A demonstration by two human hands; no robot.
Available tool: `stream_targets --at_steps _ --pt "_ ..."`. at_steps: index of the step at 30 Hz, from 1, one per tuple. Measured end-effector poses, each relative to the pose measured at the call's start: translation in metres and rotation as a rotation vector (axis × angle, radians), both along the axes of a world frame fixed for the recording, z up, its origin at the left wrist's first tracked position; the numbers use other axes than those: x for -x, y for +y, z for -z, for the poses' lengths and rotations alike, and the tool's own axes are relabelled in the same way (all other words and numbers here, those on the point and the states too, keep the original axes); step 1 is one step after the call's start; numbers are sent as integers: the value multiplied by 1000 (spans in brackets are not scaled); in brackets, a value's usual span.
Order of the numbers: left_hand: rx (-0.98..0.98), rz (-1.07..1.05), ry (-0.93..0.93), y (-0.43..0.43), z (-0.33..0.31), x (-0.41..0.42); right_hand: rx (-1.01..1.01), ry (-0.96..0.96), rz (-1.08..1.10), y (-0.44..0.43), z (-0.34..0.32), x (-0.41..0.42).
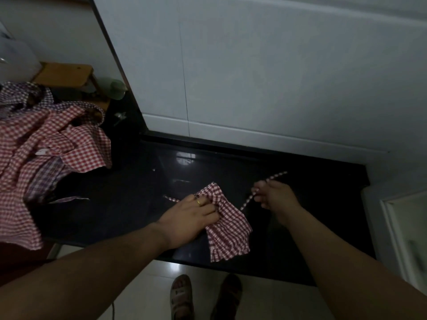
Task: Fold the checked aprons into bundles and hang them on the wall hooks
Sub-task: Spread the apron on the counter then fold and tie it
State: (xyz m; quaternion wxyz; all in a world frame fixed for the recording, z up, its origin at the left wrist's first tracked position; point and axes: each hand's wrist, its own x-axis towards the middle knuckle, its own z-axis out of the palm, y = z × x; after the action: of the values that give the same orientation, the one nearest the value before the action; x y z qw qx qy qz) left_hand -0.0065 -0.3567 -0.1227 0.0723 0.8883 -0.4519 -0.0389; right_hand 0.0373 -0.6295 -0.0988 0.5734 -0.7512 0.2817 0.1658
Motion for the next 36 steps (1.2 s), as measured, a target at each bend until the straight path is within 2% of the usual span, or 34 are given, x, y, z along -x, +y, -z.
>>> stream_targets --at_steps 3,5,6,10,12,14,18,20,23,27,29,31,33,34,36 --pt "-6 -45 -36 -8 -4 -6 208 -302 -429 29 -23 2" --pt "-38 -67 -64 -8 -8 -7 237 -301 -648 50 -26 17" --pt "-53 -88 -60 -5 -10 -4 244 -268 -674 57 -22 26" --pt "-31 -301 67 11 -15 23 267 -212 -510 65 0 44" --pt "129 -463 214 16 -16 22 228 -212 -443 68 -3 42" --pt "297 -625 376 16 -18 10 278 -253 -438 70 -6 41" --pt "410 -885 450 4 -22 -25 335 -267 -449 68 -8 40" --pt "387 -864 457 -3 -29 -38 293 -241 -328 71 -9 38" --pt "214 -612 449 -18 -46 -52 204 -235 -154 74 -13 27" --pt "64 -314 310 -39 -70 -82 197 -213 -489 72 -16 15" --pt "9 -259 235 -47 -79 -96 149 -162 -515 68 -16 16" --pt "-43 -206 204 -51 -85 -108 110 -140 -452 66 -16 15" --pt "2 -212 120 -52 -86 -112 82 -120 -376 64 -16 11" --pt "106 -278 48 -50 -85 -111 63 -100 -330 64 -17 8" --pt "360 -565 -53 -45 -79 -94 41 -42 -215 64 -16 2"
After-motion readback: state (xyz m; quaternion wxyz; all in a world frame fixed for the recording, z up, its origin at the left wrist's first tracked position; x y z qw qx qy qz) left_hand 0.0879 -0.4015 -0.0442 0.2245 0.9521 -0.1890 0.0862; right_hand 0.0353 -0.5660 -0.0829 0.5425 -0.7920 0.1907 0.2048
